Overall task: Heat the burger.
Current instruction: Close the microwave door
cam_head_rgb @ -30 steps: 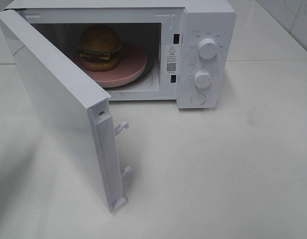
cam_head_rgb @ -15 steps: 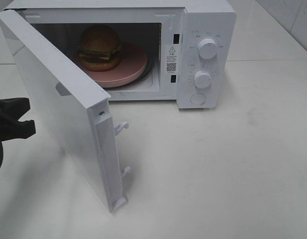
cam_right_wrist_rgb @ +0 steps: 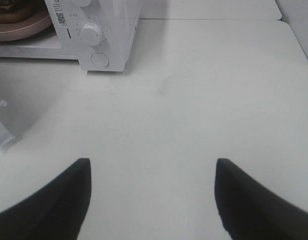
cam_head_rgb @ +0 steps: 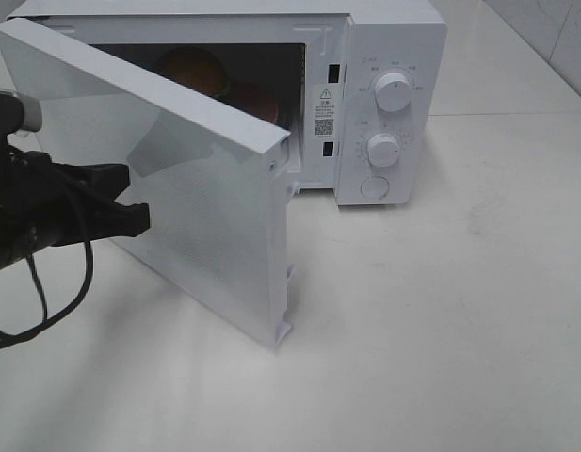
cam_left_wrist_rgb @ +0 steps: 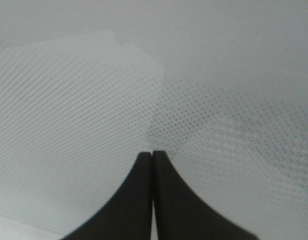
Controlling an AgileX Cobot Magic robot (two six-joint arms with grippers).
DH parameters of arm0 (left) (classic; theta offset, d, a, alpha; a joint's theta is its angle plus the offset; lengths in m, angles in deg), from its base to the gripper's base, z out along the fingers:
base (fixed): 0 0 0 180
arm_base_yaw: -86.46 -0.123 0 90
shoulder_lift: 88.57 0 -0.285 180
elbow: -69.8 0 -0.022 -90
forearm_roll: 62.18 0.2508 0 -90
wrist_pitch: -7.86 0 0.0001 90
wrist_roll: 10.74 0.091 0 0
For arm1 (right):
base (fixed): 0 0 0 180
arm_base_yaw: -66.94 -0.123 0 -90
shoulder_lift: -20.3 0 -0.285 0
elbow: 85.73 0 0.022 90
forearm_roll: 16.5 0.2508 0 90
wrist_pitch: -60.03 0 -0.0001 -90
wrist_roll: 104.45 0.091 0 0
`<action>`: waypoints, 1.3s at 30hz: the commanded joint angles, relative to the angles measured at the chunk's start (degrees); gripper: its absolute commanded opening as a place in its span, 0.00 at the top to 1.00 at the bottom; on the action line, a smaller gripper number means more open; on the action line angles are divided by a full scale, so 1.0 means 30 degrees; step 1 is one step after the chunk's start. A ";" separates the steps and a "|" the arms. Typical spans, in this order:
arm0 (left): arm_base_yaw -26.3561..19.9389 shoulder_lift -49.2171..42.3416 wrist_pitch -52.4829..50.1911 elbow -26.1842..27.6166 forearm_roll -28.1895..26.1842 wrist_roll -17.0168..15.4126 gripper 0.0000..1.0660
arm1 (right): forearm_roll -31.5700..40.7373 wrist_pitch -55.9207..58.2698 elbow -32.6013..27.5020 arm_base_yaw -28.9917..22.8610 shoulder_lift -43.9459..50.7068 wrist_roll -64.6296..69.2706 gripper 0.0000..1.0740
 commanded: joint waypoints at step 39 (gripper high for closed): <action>0.3724 0.5176 0.2884 0.9320 -0.4622 0.3495 1.00 | 0.0038 -0.0153 -0.0057 0.0134 0.0573 0.0076 0.36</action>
